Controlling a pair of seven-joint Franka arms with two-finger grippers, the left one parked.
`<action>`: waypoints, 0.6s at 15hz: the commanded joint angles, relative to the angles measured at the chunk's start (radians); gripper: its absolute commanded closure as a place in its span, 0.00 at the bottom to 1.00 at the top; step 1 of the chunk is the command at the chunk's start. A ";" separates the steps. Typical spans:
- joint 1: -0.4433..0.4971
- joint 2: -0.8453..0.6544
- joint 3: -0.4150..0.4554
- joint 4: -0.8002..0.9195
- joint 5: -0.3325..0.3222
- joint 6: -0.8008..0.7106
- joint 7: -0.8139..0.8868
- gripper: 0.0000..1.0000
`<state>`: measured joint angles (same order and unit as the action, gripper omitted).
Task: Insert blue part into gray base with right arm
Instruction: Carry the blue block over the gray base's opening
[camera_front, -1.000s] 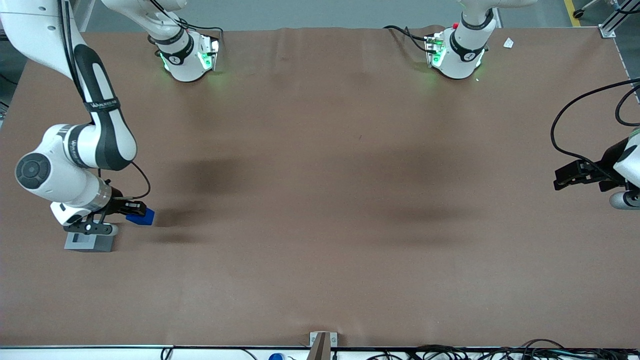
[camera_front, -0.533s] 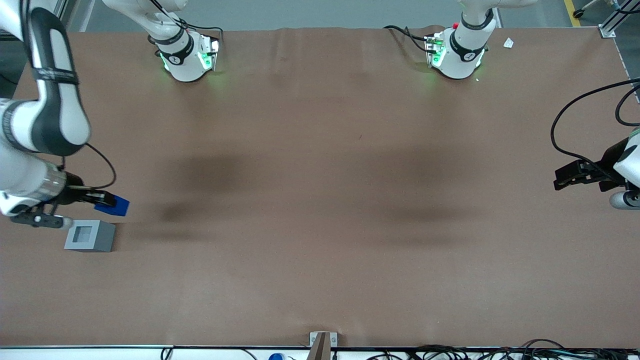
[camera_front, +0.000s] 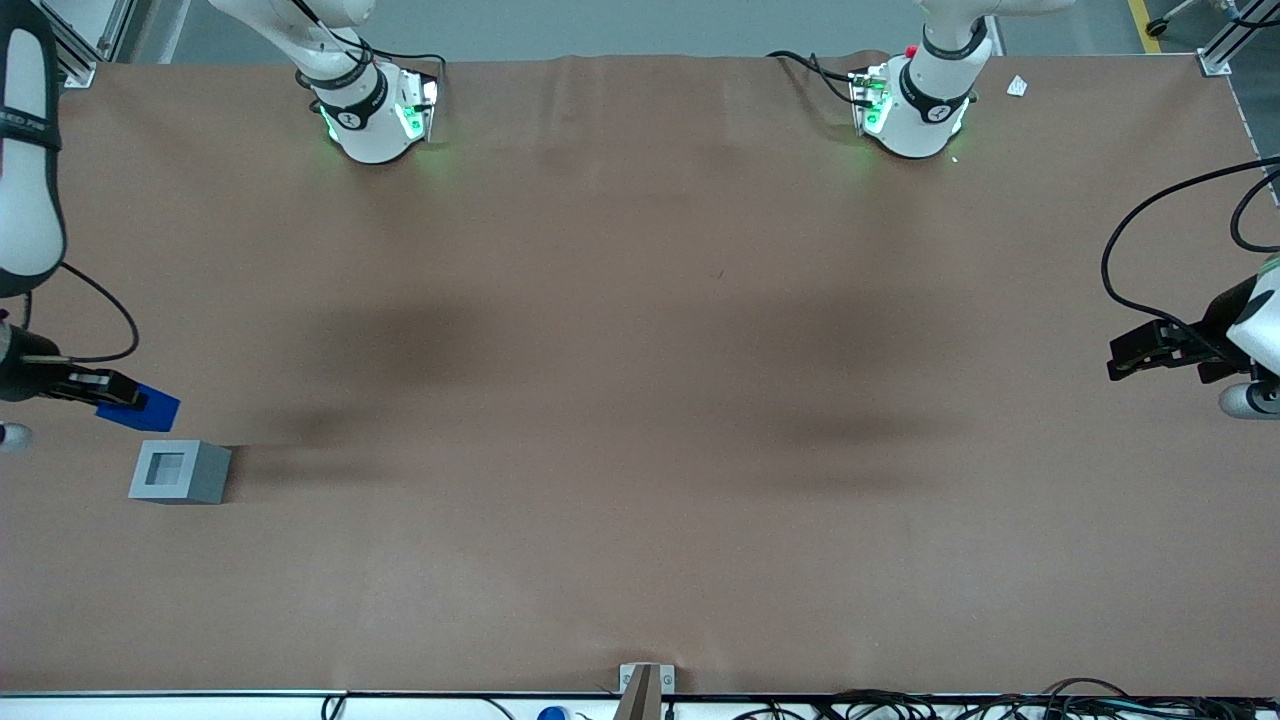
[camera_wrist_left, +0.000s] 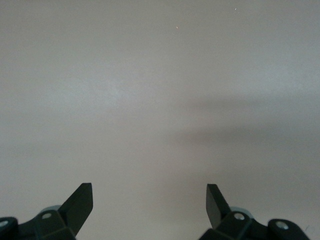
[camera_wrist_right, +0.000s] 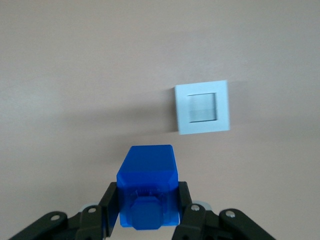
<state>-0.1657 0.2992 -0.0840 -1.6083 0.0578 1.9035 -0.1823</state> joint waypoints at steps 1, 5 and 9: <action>-0.060 0.079 0.013 0.065 -0.001 -0.001 -0.081 0.98; -0.090 0.211 0.013 0.198 0.000 0.000 -0.083 0.98; -0.086 0.339 0.013 0.329 -0.001 0.017 -0.075 0.98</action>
<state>-0.2446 0.5648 -0.0812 -1.3776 0.0579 1.9309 -0.2590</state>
